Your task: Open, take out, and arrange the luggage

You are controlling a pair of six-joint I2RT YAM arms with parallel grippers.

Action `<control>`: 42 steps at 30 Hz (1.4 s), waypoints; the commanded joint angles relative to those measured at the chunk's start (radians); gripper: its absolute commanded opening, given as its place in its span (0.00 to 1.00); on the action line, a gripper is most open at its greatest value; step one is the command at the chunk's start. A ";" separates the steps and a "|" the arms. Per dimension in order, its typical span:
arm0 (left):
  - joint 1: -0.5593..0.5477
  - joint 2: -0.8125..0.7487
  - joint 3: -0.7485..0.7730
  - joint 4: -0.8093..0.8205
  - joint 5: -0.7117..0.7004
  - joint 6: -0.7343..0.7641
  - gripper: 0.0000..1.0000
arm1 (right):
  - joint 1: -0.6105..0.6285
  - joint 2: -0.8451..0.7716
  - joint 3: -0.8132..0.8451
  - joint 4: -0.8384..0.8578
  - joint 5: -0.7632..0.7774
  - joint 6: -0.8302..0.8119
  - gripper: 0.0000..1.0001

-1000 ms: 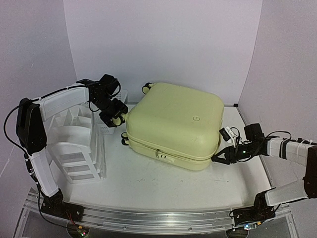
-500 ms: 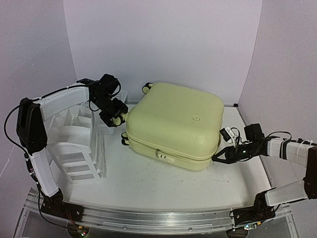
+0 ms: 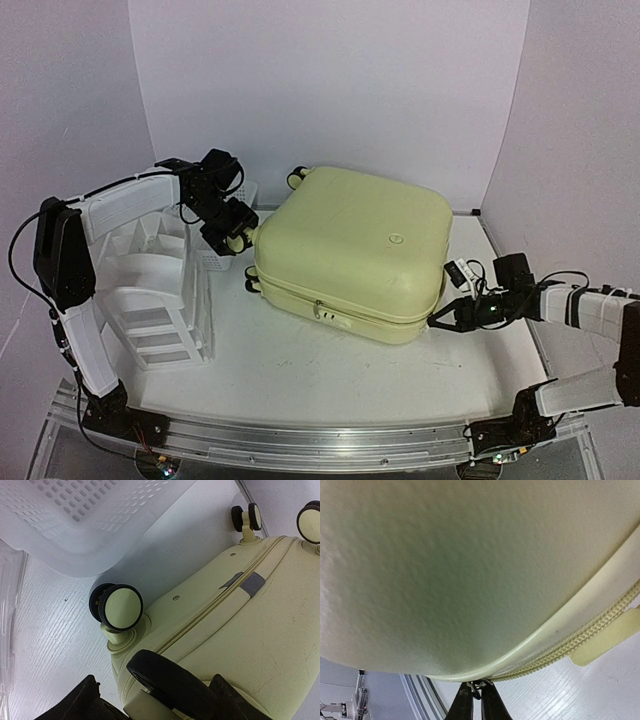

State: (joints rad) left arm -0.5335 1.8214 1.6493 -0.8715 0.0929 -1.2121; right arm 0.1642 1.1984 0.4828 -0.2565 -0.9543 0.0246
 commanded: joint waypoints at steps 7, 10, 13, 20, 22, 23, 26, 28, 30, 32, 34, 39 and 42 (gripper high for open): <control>-0.014 -0.013 0.055 0.008 -0.016 0.136 0.03 | 0.020 -0.050 0.009 0.108 0.100 0.105 0.00; -0.011 -0.013 0.055 0.008 -0.014 0.132 0.04 | 0.020 -0.056 0.018 0.096 0.164 0.107 0.00; -0.010 -0.013 0.055 0.007 -0.011 0.131 0.04 | 0.021 -0.040 0.022 0.116 0.208 0.125 0.01; -0.007 -0.013 0.048 0.006 -0.002 0.130 0.04 | 0.060 -0.037 -0.013 0.282 0.259 0.220 0.19; -0.007 -0.013 0.047 0.007 0.000 0.129 0.04 | 0.069 -0.035 -0.014 0.293 0.262 0.222 0.19; -0.007 -0.013 0.047 0.007 0.003 0.129 0.04 | 0.075 -0.033 -0.014 0.297 0.266 0.223 0.19; -0.006 -0.012 0.046 0.007 0.007 0.128 0.04 | 0.088 -0.026 -0.016 0.315 0.273 0.223 0.15; -0.006 -0.011 0.046 0.008 0.008 0.128 0.04 | 0.094 -0.019 -0.014 0.324 0.269 0.227 0.12; -0.006 -0.013 0.045 0.008 0.009 0.126 0.04 | 0.101 -0.016 -0.015 0.331 0.265 0.225 0.06; -0.006 -0.016 0.042 0.009 0.005 0.126 0.03 | 0.104 -0.023 -0.017 0.332 0.271 0.224 0.00; -0.006 -0.020 0.040 0.009 -0.002 0.125 0.03 | 0.104 -0.041 -0.018 0.323 0.291 0.219 0.00; 0.002 -0.026 0.025 0.009 -0.012 0.130 0.03 | 0.103 -0.104 0.048 -0.022 0.553 0.061 0.00; 0.006 -0.035 0.014 0.009 -0.026 0.136 0.02 | 0.103 -0.136 0.061 -0.110 0.710 -0.031 0.00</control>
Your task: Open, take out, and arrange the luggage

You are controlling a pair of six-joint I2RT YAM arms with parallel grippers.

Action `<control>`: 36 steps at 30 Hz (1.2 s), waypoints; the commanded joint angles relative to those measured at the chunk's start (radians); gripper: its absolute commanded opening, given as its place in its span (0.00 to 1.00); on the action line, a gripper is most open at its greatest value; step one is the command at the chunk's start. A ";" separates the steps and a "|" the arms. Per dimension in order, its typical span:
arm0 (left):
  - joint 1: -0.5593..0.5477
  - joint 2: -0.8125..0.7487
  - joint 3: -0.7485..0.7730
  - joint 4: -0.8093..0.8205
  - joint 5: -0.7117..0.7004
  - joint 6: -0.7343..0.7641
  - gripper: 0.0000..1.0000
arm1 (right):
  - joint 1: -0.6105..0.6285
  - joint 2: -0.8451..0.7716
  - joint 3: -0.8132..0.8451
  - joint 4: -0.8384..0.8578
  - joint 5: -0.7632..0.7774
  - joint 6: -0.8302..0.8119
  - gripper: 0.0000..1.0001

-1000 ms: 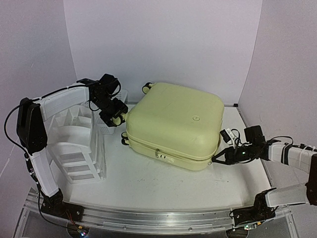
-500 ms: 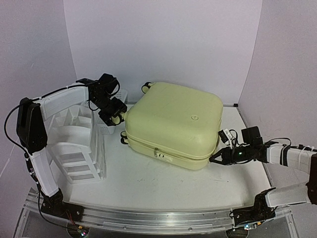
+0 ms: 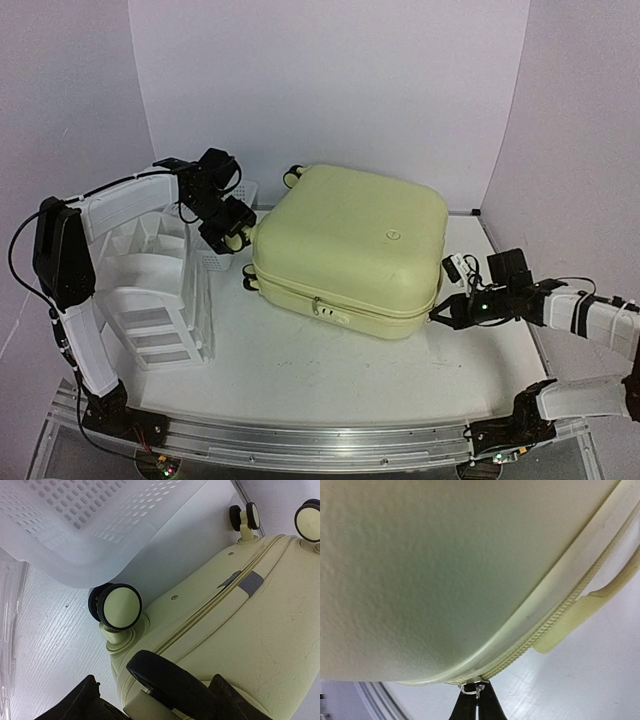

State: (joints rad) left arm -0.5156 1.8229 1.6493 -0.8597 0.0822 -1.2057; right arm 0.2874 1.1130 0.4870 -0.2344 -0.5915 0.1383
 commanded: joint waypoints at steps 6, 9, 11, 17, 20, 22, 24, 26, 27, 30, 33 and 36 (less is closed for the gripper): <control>-0.011 -0.028 0.027 -0.002 -0.031 0.166 0.01 | -0.090 0.009 0.089 -0.087 0.323 -0.304 0.00; -0.012 -0.016 0.039 -0.001 -0.037 0.202 0.01 | -0.123 0.102 0.151 -0.072 0.308 -0.376 0.00; -0.012 -0.015 0.041 -0.002 -0.047 0.233 0.01 | -0.137 0.145 0.181 -0.030 0.286 -0.414 0.00; -0.014 -0.031 0.016 0.005 -0.058 0.332 0.00 | -0.193 0.234 0.270 0.073 0.304 -0.475 0.00; -0.014 -0.047 -0.016 0.031 -0.057 0.382 0.00 | -0.274 0.308 0.343 0.090 0.216 -0.470 0.00; -0.014 -0.050 -0.029 0.046 -0.044 0.425 0.00 | -0.322 0.349 0.384 0.108 0.152 -0.496 0.00; -0.014 -0.048 -0.036 0.054 -0.036 0.471 0.00 | -0.335 0.397 0.431 0.112 0.125 -0.545 0.00; -0.014 -0.047 -0.048 0.068 -0.024 0.515 0.00 | -0.339 0.446 0.481 0.108 0.096 -0.580 0.00; -0.014 -0.046 -0.051 0.074 -0.012 0.533 0.00 | -0.338 0.466 0.508 0.087 0.056 -0.594 0.00; -0.019 -0.054 -0.062 0.109 0.017 0.606 0.03 | -0.329 0.468 0.485 0.054 -0.035 -0.617 0.00; -0.028 -0.097 -0.092 0.144 0.021 0.679 0.11 | -0.321 0.403 0.370 0.129 -0.060 -0.599 0.00; -0.038 -0.149 -0.115 0.151 0.030 0.736 0.27 | -0.301 0.336 0.295 0.132 -0.062 -0.583 0.00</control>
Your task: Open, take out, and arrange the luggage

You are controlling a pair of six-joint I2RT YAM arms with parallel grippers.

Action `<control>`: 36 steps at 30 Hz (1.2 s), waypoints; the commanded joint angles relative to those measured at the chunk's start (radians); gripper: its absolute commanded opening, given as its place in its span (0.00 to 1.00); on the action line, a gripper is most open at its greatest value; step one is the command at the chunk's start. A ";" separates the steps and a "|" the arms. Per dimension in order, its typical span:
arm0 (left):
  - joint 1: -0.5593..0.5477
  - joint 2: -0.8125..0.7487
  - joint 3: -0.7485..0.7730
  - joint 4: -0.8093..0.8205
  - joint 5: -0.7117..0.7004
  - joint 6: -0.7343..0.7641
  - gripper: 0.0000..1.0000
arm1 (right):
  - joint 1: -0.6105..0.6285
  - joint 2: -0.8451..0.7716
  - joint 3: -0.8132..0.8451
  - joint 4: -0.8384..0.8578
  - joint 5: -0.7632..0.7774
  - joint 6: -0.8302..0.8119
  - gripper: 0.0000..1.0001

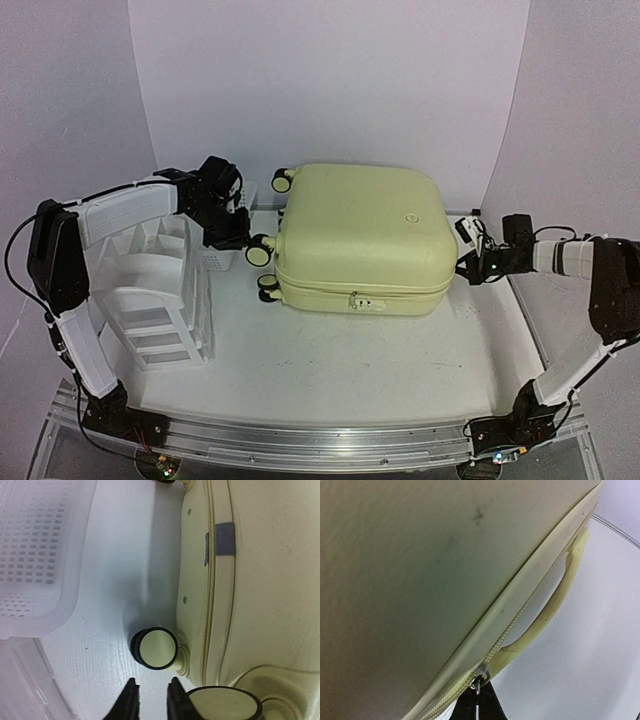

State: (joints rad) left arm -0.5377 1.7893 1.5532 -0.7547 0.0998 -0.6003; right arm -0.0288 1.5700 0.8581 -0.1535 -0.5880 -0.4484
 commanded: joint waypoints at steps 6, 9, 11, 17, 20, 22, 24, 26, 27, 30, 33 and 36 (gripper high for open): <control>-0.054 -0.209 -0.011 0.052 0.046 0.217 0.62 | 0.104 -0.251 -0.196 0.055 -0.014 0.056 0.00; -0.074 -0.214 0.036 0.043 0.085 0.224 0.76 | 0.142 -0.316 -0.239 0.057 0.005 0.103 0.00; -0.088 -0.201 0.069 0.030 0.092 0.181 0.82 | 0.180 -0.363 -0.269 0.054 0.020 0.139 0.00; -0.079 -0.127 0.209 -0.171 -0.039 -0.312 0.98 | 0.268 -0.505 -0.374 0.043 0.067 0.188 0.00; -0.057 -0.116 0.253 -0.234 -0.071 -0.550 0.99 | 0.269 -0.562 -0.388 -0.004 0.087 0.184 0.00; -0.053 -0.113 0.259 -0.254 -0.125 -0.670 0.99 | 0.271 -0.594 -0.396 -0.023 0.089 0.180 0.00; -0.052 -0.091 0.269 -0.260 -0.129 -0.761 0.99 | 0.271 -0.629 -0.414 -0.022 0.091 0.185 0.00; -0.051 -0.050 0.297 -0.269 -0.107 -0.816 0.99 | 0.272 -0.649 -0.426 -0.020 0.091 0.188 0.00; -0.051 -0.028 0.309 -0.275 -0.103 -0.844 1.00 | 0.273 -0.653 -0.429 -0.019 0.086 0.188 0.00; -0.053 0.045 0.345 -0.284 -0.077 -0.900 1.00 | 0.273 -0.652 -0.435 -0.015 0.074 0.182 0.00; -0.060 0.093 0.370 -0.301 -0.078 -0.945 0.97 | 0.274 -0.648 -0.438 -0.005 0.068 0.181 0.00; -0.076 0.122 0.373 -0.313 -0.090 -0.977 0.93 | 0.274 -0.648 -0.439 0.014 0.061 0.187 0.00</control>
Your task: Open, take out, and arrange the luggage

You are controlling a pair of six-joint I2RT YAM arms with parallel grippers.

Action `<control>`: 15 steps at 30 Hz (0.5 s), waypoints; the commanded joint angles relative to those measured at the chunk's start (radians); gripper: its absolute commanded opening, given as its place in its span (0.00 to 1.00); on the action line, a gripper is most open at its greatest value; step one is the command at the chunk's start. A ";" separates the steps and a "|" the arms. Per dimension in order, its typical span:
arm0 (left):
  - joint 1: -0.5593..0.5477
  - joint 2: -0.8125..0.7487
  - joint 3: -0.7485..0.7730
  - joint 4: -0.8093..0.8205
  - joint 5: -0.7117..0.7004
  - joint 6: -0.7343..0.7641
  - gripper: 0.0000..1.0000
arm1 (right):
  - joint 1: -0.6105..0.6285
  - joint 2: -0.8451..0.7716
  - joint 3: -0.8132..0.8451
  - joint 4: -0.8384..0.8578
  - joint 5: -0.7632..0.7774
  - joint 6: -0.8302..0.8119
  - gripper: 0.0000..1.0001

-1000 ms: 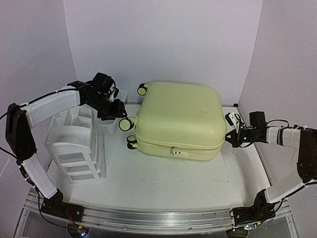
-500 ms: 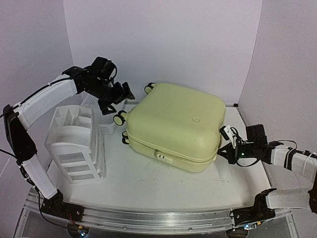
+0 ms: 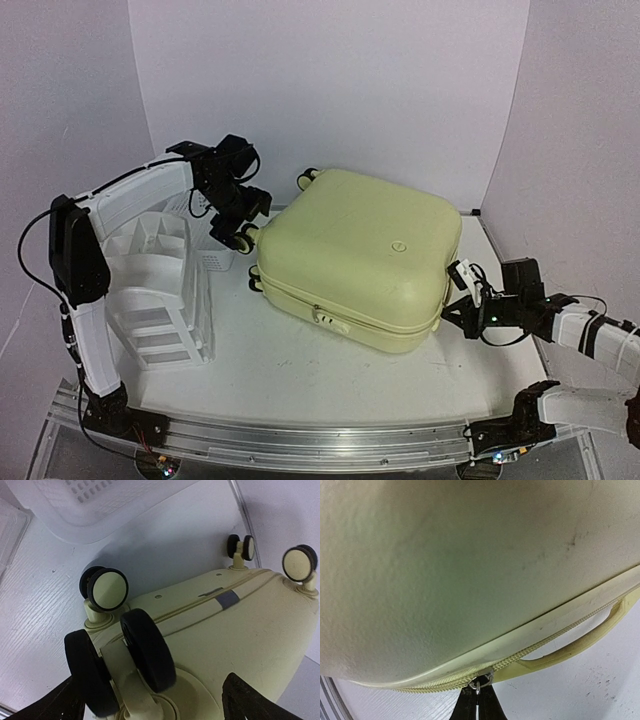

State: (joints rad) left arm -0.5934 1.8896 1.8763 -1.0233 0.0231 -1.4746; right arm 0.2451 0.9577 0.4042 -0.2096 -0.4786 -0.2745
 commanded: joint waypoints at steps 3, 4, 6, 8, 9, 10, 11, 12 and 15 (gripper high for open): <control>-0.028 0.052 0.059 -0.064 -0.014 -0.117 0.87 | 0.002 -0.037 0.021 0.073 -0.045 0.017 0.00; -0.030 0.060 0.062 -0.069 -0.037 -0.117 0.86 | 0.002 -0.037 0.024 0.072 -0.045 0.018 0.00; -0.034 0.074 0.063 -0.078 -0.057 -0.113 0.80 | 0.002 -0.043 0.029 0.068 -0.041 0.019 0.00; -0.034 0.084 0.054 -0.085 -0.062 -0.110 0.74 | 0.002 -0.053 0.032 0.058 -0.016 0.025 0.00; -0.034 0.086 0.050 -0.086 -0.067 -0.105 0.71 | 0.002 -0.059 0.034 0.052 0.002 0.032 0.00; -0.034 0.087 0.045 -0.088 -0.073 -0.099 0.66 | 0.002 -0.063 0.036 0.042 0.012 0.033 0.00; -0.033 0.083 0.037 -0.088 -0.084 -0.090 0.61 | 0.002 -0.070 0.037 0.027 0.013 0.029 0.00; -0.032 0.081 0.034 -0.089 -0.096 -0.080 0.56 | 0.002 -0.073 0.038 0.012 0.016 0.028 0.00; -0.025 0.065 0.019 -0.089 -0.126 -0.042 0.47 | 0.001 -0.081 0.034 -0.018 0.041 0.044 0.00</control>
State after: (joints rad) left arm -0.6189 1.9755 1.8927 -1.0683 -0.0391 -1.5688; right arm 0.2493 0.9360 0.4026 -0.2310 -0.4557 -0.2562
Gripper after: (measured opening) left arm 0.529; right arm 0.011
